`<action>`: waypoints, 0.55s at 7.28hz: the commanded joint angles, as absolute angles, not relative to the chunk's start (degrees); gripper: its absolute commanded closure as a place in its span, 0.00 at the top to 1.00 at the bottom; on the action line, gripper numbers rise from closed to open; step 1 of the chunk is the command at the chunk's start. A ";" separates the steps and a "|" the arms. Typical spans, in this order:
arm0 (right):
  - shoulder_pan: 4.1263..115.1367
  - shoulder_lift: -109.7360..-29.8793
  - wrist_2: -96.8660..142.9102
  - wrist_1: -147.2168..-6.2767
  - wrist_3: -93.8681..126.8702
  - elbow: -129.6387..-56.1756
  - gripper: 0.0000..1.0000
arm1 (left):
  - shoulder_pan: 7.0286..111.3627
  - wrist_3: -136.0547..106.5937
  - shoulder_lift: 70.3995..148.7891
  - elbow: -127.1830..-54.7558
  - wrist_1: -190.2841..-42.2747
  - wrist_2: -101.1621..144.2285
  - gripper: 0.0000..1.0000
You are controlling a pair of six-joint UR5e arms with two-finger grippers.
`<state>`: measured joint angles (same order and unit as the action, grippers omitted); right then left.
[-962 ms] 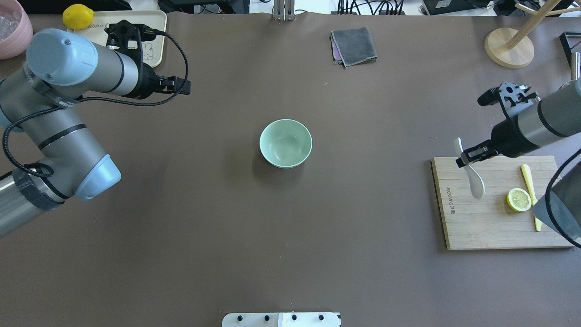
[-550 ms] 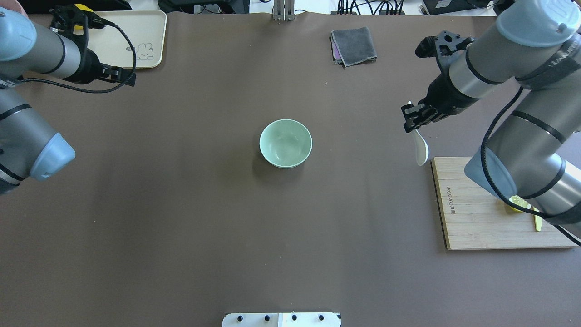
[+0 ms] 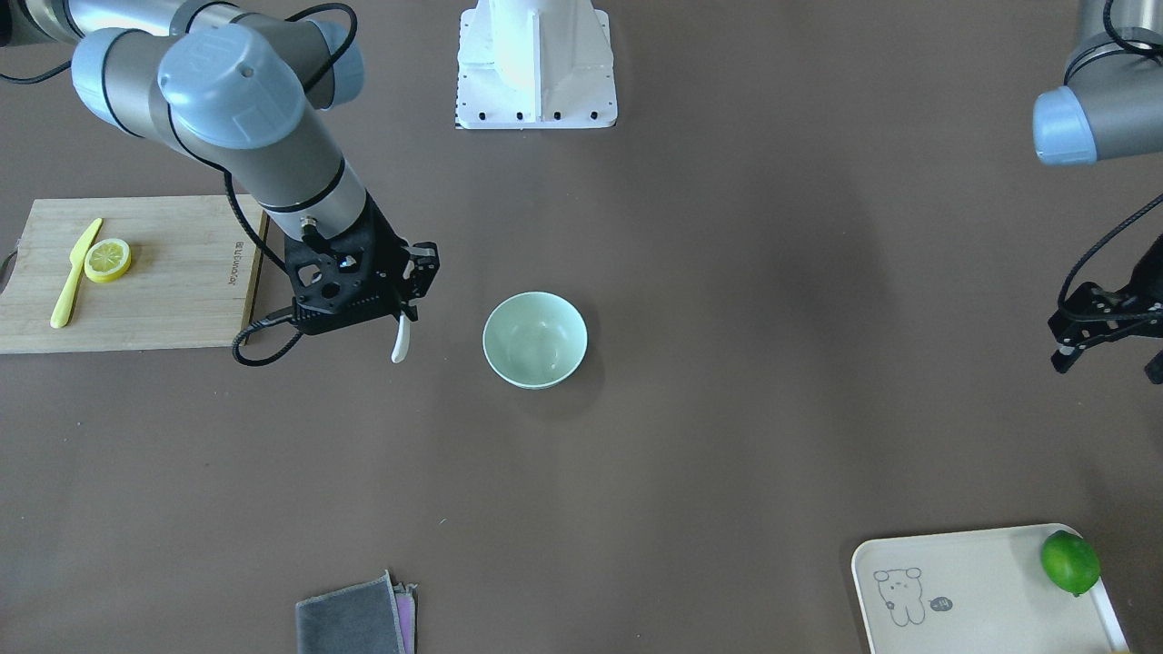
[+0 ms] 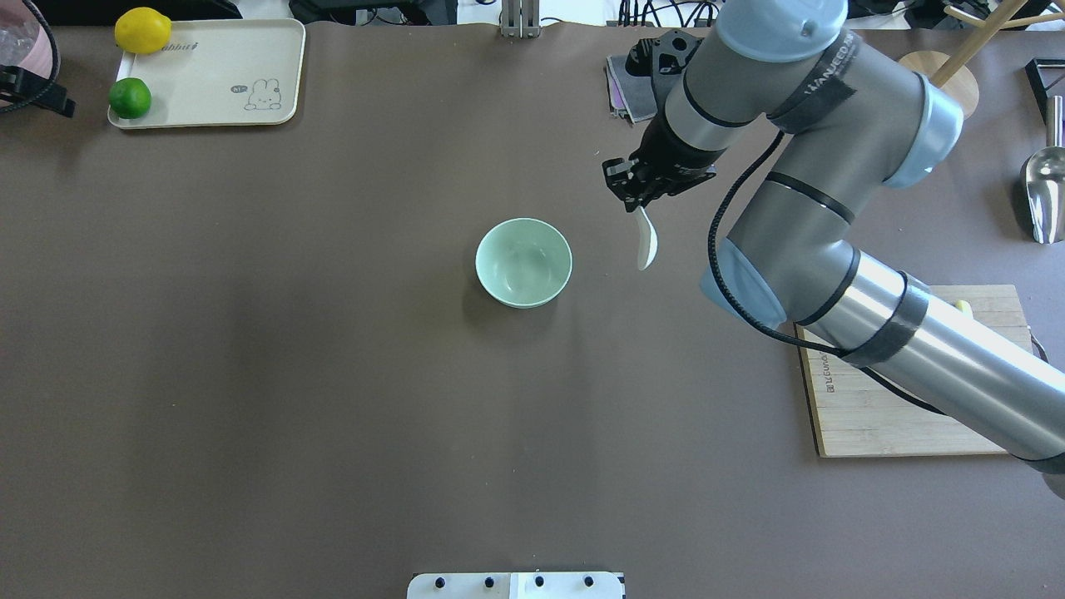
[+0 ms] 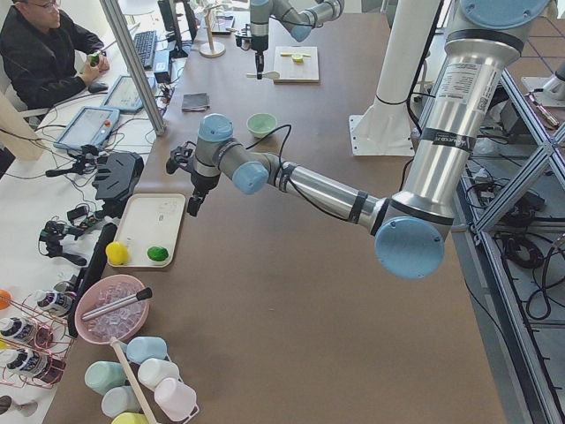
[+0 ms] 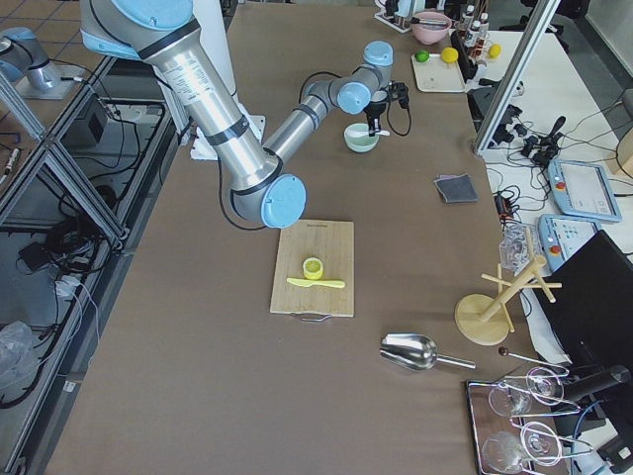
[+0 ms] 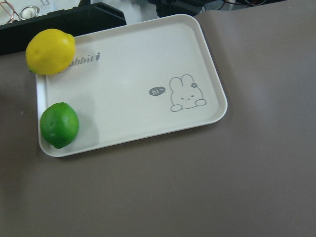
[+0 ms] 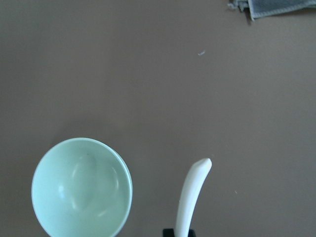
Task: Place spoon in bowl
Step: 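Lift the spoon and carry it with the right gripper toward the bowl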
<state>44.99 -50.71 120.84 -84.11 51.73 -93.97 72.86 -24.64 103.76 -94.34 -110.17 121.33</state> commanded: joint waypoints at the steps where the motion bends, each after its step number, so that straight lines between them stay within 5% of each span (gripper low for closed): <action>1: 41.24 -46.08 115.69 -70.08 60.61 -83.71 0.00 | 74.18 -22.85 103.10 -93.35 -110.13 121.99 0.98; 4: 37.19 -45.18 108.91 -69.61 61.70 -82.97 0.00 | 74.09 -22.85 103.62 -91.50 -110.30 122.08 0.98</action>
